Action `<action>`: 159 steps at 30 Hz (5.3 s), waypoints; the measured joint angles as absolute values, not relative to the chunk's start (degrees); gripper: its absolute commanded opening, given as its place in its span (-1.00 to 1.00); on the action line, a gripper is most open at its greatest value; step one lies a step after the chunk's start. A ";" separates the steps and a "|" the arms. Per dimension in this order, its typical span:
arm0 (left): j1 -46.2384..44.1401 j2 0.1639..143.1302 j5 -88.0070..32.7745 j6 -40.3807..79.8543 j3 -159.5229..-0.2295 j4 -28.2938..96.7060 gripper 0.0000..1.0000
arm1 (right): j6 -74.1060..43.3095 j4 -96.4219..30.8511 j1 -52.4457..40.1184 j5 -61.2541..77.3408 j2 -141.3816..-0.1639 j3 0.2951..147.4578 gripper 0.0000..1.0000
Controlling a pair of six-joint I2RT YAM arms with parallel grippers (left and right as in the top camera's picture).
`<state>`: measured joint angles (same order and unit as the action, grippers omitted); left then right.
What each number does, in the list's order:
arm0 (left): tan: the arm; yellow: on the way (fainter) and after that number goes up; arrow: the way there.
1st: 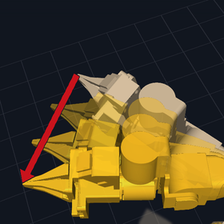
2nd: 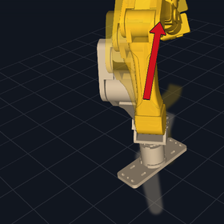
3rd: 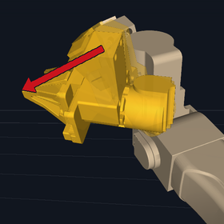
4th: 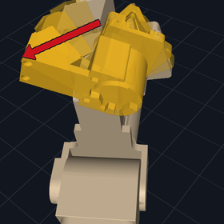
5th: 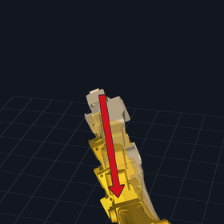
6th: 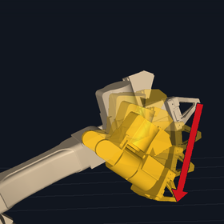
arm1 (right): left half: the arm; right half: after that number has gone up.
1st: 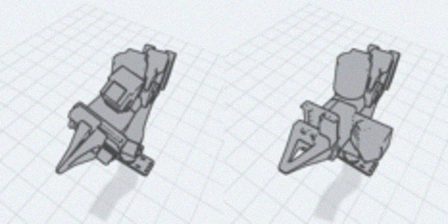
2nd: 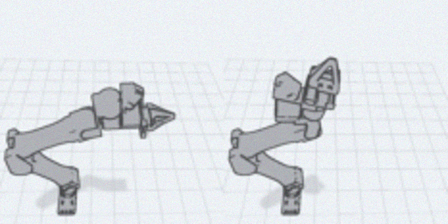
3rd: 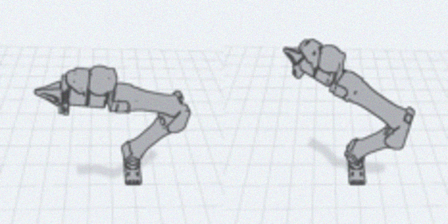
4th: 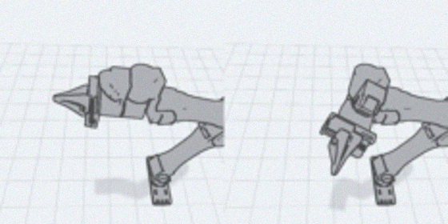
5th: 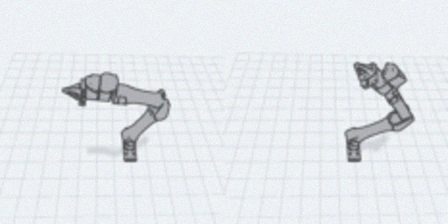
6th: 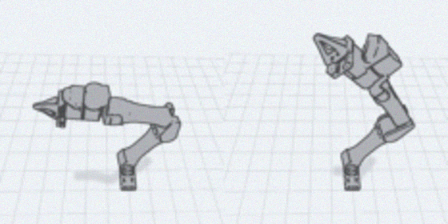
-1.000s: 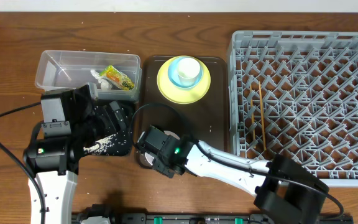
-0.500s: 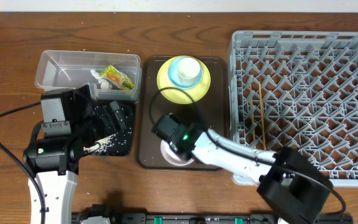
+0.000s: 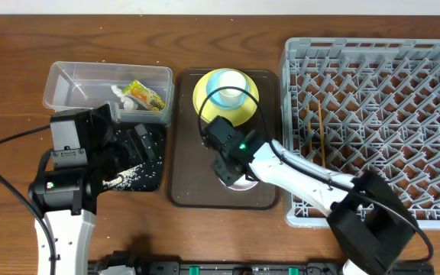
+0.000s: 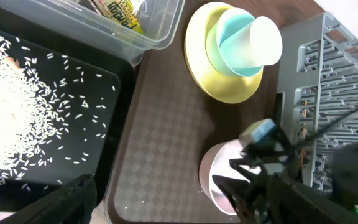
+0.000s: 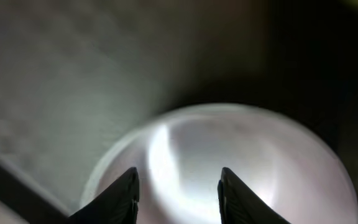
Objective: Sort waste into correct bins and load items into the dishwasher rack
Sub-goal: 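Grasp the pink bowl's rim with the right gripper, then carry the pink bowl right and set it in the dish rack, then release the bowl and move the right gripper toward the yellow plate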
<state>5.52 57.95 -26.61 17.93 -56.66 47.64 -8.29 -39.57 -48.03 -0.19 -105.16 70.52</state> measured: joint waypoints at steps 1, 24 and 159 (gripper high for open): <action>5.52 57.95 -26.59 17.91 -56.66 47.64 0.79 | -8.19 -39.62 -48.03 0.45 -104.53 70.72 -0.20; 5.52 57.95 -26.59 17.91 -56.66 47.64 0.79 | -8.80 -41.93 -53.39 4.97 -101.80 66.87 -0.40; 5.52 58.00 -26.59 17.91 -56.66 47.64 0.79 | -8.23 -54.85 -14.33 15.84 -66.46 74.15 -0.36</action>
